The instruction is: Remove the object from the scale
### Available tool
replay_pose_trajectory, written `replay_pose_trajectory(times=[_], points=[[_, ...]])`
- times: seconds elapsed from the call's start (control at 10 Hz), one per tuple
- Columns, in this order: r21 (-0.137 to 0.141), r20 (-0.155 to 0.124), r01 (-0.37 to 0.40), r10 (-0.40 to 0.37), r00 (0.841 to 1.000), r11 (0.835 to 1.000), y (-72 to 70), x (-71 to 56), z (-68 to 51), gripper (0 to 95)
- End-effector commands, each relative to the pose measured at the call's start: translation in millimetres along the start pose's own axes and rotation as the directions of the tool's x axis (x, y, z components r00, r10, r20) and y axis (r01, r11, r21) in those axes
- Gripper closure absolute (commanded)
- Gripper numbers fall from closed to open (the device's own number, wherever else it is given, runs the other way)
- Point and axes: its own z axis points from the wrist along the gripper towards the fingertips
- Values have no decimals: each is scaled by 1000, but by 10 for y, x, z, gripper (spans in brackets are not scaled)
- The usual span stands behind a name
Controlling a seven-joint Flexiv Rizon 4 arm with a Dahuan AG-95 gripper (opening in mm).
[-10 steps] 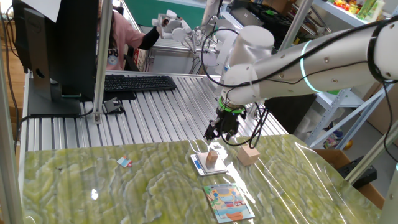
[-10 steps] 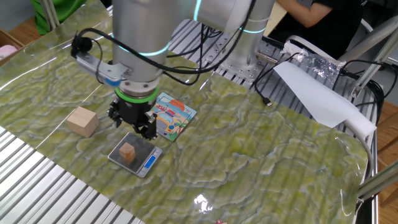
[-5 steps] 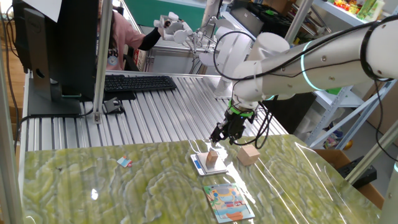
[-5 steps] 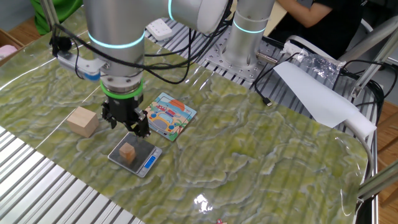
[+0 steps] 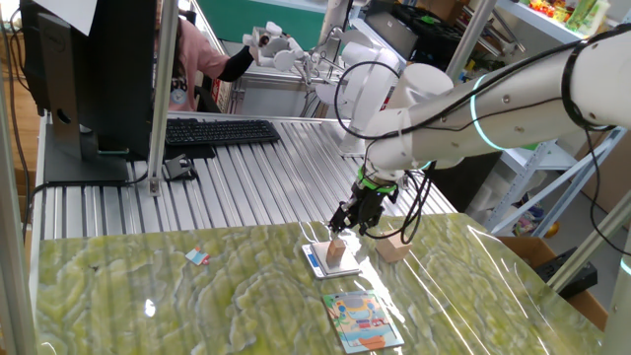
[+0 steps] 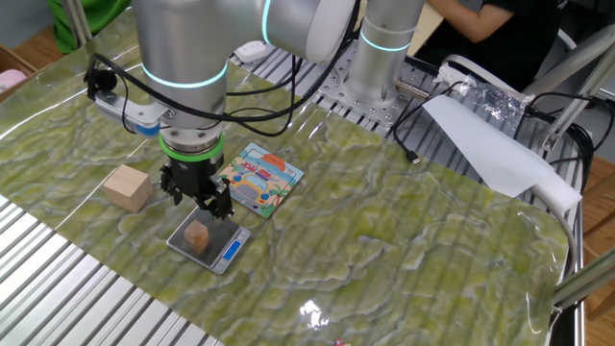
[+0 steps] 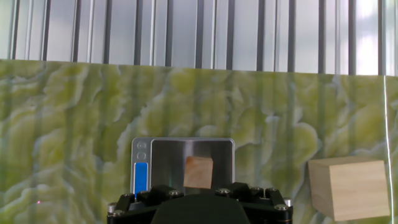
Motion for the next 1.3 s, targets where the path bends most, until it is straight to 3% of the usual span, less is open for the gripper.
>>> replay_pose_trajectory(times=[0.1, 0.2, 0.8, 1.0, 1.1, 1.2, 1.3], points=[[0, 6, -3, 3, 1000, 1000, -3, -16, 57, 190], [0, 10, -3, 3, 1000, 1000, -6, -25, 88, 380], [-5, 15, 15, -15, 1000, 1000, -132, -184, 277, 380], [3, 49, -5, 5, 999, 1000, -126, -175, 443, 380], [3, 42, -7, 7, 999, 1000, -118, -185, 433, 380], [-4, 13, 2, -2, 1000, 1000, -135, -220, 382, 380], [-3, 13, -1, 1, 1000, 1000, -133, -223, 373, 380]])
